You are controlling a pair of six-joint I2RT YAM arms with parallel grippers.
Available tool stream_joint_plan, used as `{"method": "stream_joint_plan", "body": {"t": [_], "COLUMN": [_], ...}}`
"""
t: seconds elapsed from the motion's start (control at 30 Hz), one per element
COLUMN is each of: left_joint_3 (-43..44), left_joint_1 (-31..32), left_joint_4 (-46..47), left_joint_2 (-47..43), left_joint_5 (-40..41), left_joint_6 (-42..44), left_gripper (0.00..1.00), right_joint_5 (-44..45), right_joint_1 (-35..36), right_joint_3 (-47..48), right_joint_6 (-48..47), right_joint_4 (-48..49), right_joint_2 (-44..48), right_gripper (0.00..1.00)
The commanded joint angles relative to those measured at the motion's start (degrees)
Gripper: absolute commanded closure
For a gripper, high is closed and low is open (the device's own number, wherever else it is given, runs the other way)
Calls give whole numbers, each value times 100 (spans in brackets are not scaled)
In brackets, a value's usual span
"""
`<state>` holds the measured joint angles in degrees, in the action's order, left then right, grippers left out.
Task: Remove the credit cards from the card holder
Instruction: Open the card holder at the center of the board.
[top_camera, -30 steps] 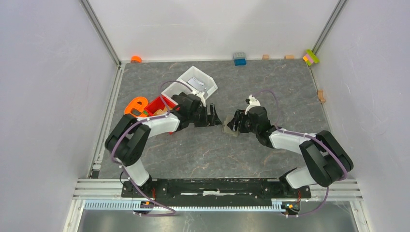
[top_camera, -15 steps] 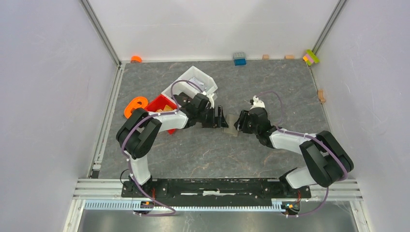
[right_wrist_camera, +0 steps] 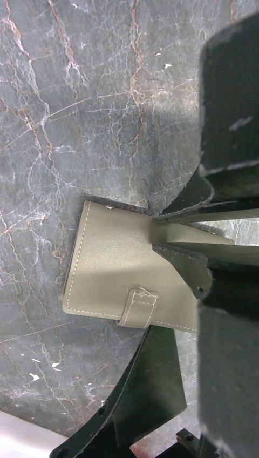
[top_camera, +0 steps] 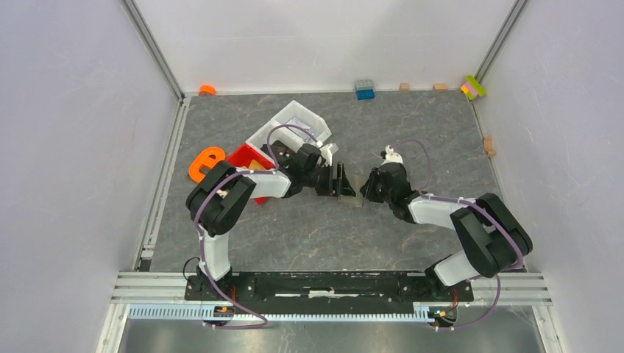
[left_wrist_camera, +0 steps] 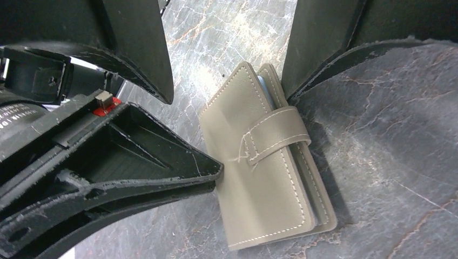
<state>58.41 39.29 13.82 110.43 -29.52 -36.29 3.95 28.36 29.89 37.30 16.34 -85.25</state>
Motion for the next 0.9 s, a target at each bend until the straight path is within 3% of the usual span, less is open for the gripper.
{"method": "stream_joint_plan", "body": {"t": [0.0,0.23,0.37,0.53,0.63,0.77,0.87], "left_joint_3": [-98,-627,-680,-645,-629,-609,-662], "left_joint_1": [53,54,53,57,56,62,54], "left_joint_4": [840,1674,1708,1521,1420,1446,1447], "left_joint_2": [-6,-643,-734,-683,-664,-651,-745], "left_joint_5": [-476,-488,-486,-297,-234,-292,-245], "left_joint_6": [-321,-405,-417,-445,-435,-501,-477], "left_gripper": [22,23,24,28,28,28,28], "right_joint_5": [-372,-604,-774,-457,-92,321,301], "right_joint_1": [-15,-25,-32,-149,-237,-279,-283], "right_joint_3": [94,-42,-81,-133,-253,-263,-149], "right_joint_6": [64,146,132,59,10,-45,-79], "right_joint_4": [67,229,326,99,-3,-186,-273], "right_joint_2": [-256,-36,39,410,776,884,633], "right_gripper": [77,76,74,59,58,67,86]}}
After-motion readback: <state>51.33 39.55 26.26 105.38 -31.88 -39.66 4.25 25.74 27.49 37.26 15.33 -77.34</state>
